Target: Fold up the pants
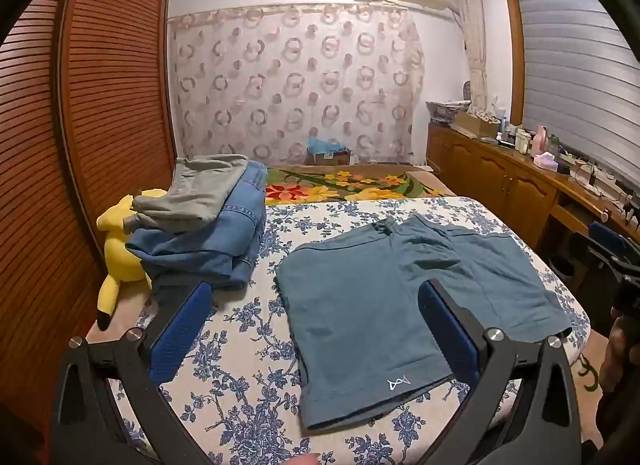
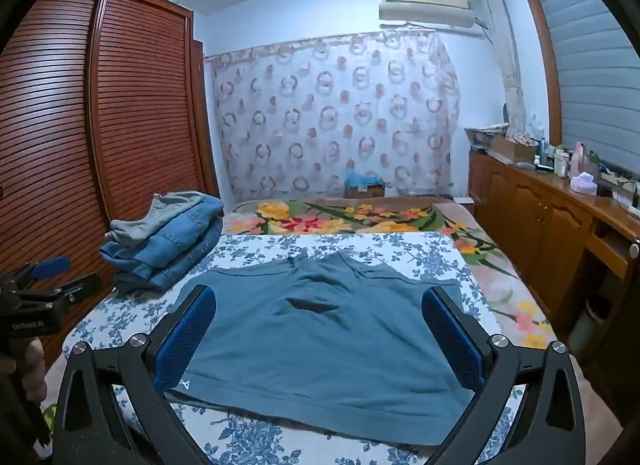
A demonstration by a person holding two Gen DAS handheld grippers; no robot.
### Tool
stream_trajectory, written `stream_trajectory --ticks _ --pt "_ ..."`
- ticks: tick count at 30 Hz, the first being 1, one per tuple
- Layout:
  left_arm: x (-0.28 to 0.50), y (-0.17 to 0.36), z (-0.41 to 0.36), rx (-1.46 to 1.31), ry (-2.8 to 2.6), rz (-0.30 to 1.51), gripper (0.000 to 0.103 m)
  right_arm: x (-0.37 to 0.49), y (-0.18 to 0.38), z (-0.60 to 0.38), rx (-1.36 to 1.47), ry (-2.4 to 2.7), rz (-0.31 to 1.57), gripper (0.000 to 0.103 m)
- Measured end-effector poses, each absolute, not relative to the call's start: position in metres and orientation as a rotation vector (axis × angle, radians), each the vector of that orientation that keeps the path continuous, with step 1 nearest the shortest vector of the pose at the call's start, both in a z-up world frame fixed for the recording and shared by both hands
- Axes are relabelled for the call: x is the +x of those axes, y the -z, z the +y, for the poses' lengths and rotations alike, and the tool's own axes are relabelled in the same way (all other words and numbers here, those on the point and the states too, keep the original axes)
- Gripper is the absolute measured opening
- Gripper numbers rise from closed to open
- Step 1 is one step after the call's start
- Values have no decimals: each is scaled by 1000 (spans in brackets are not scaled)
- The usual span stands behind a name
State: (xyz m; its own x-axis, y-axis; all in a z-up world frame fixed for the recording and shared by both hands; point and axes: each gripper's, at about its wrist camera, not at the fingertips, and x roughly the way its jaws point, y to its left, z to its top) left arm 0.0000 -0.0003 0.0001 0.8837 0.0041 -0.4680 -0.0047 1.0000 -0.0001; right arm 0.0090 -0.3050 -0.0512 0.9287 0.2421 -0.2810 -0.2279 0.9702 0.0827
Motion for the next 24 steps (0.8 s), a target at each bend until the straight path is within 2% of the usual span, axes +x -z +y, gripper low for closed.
stream_trajectory --ticks 24 --pt "-1 -7 -3 9 -2 476 103 13 51 -303 44 -251 303 103"
